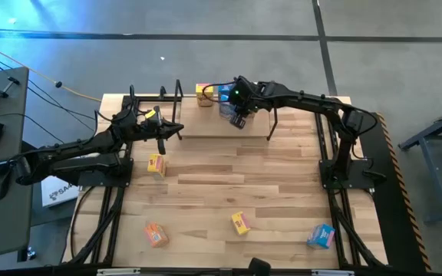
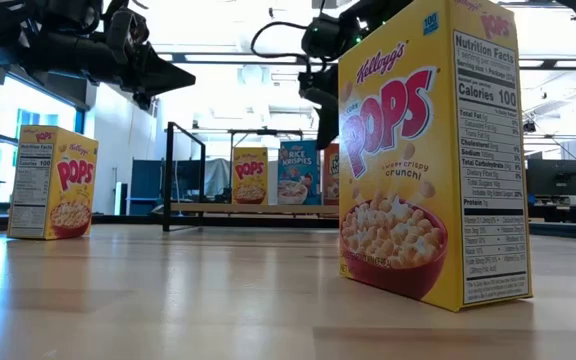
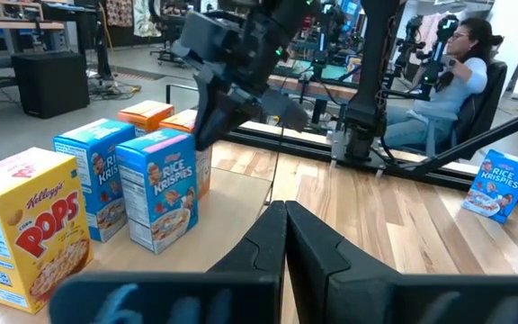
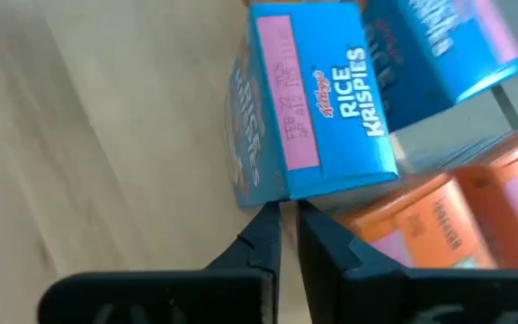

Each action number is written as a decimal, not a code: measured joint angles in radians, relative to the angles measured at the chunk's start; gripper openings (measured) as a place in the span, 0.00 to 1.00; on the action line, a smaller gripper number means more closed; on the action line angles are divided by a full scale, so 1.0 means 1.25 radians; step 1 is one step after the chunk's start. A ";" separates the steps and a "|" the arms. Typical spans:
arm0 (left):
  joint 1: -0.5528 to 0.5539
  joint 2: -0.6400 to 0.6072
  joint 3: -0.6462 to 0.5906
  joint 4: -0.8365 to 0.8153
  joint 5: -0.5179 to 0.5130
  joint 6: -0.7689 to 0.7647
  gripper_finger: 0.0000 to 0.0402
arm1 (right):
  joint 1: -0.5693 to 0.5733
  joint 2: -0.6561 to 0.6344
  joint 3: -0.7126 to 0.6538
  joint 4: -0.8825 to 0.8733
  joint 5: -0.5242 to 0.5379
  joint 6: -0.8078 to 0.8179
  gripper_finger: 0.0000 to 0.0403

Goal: Stack cereal on shelf
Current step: Put the top blue cereal box on the shelf aligned with the other blue cereal box

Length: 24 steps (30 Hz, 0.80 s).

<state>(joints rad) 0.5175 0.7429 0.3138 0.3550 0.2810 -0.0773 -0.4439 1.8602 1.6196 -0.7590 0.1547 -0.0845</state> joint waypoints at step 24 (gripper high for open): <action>0.000 0.000 0.000 -0.015 0.000 0.015 0.00 | -0.001 0.011 0.013 0.045 -0.047 -0.041 0.00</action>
<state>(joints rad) 0.5171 0.7429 0.3138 0.3363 0.2810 -0.0589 -0.4452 1.8746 1.6363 -0.7028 0.0958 -0.1364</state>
